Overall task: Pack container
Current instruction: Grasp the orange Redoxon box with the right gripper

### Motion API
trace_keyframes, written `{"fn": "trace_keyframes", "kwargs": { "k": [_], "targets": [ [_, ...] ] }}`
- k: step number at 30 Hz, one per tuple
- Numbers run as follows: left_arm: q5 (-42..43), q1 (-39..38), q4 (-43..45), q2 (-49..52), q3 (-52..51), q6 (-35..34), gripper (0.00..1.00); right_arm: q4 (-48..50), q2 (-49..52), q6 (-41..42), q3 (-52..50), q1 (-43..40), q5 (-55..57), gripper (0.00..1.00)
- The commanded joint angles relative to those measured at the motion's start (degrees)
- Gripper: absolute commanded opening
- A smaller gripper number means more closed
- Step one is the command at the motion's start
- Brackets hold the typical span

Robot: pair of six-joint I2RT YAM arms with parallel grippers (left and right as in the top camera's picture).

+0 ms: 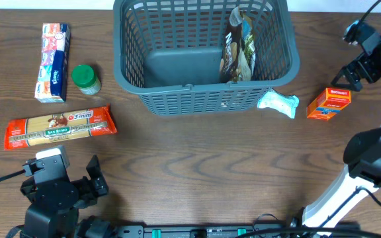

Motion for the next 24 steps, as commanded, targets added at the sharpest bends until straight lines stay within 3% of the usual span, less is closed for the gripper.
{"fn": "trace_keyframes", "kwargs": {
  "k": [1,19,24],
  "targets": [
    [-1.1,0.0,-0.2,-0.2,0.9,-0.5,0.99,2.0,1.0,-2.5,-3.9,-0.3,1.9,0.99],
    [-1.1,0.0,-0.2,-0.2,0.9,-0.5,0.99,3.9,1.0,-6.4,-13.0,-0.8,9.0,0.99],
    [-1.1,0.0,-0.2,-0.2,0.9,-0.5,0.98,8.7,1.0,-8.1,-18.4,-0.7,9.0,0.99]
  ]
}}
